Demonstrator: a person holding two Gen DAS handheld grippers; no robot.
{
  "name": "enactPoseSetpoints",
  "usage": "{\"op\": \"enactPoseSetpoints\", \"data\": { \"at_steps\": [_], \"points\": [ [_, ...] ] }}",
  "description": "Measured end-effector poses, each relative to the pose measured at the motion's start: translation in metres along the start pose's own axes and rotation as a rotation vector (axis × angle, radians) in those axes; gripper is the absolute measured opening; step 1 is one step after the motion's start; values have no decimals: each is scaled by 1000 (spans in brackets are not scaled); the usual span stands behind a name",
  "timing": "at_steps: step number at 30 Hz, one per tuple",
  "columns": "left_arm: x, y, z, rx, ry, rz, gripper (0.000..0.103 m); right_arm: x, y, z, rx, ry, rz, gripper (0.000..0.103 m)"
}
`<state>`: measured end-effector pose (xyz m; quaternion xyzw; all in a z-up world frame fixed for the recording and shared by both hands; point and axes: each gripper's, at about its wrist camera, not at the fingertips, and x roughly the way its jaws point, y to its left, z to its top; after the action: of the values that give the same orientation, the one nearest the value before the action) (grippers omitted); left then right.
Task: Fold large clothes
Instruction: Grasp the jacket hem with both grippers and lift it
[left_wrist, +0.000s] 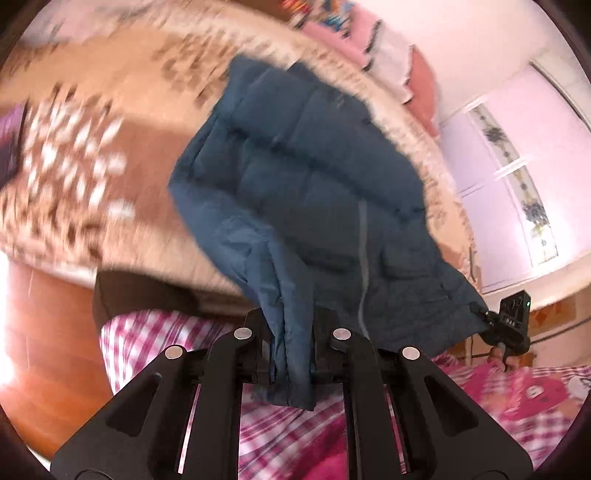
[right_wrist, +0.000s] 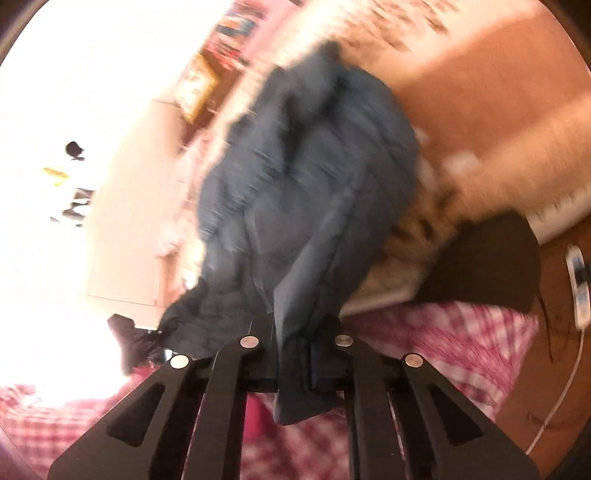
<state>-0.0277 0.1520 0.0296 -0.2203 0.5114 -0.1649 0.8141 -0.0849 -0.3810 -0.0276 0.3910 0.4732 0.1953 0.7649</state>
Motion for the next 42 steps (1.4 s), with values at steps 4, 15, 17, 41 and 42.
{"op": "enactPoseSetpoints", "data": {
  "at_steps": [4, 15, 17, 41, 42],
  "points": [
    [-23, -31, 18, 111, -79, -11, 11, -14, 41, 21, -105, -50, 26, 11],
    [-96, -45, 29, 176, -266, -14, 11, -73, 61, 25, -125, -220, 67, 11],
    [-103, -43, 20, 186, -275, -17, 11, -80, 59, 19, -113, -236, 77, 11],
    [-97, -44, 51, 95, -258, -73, 12, -75, 58, 54, -57, -260, 75, 11],
    [-95, -44, 60, 86, -261, -73, 12, -71, 61, 68, -58, -260, 74, 11]
  ]
}}
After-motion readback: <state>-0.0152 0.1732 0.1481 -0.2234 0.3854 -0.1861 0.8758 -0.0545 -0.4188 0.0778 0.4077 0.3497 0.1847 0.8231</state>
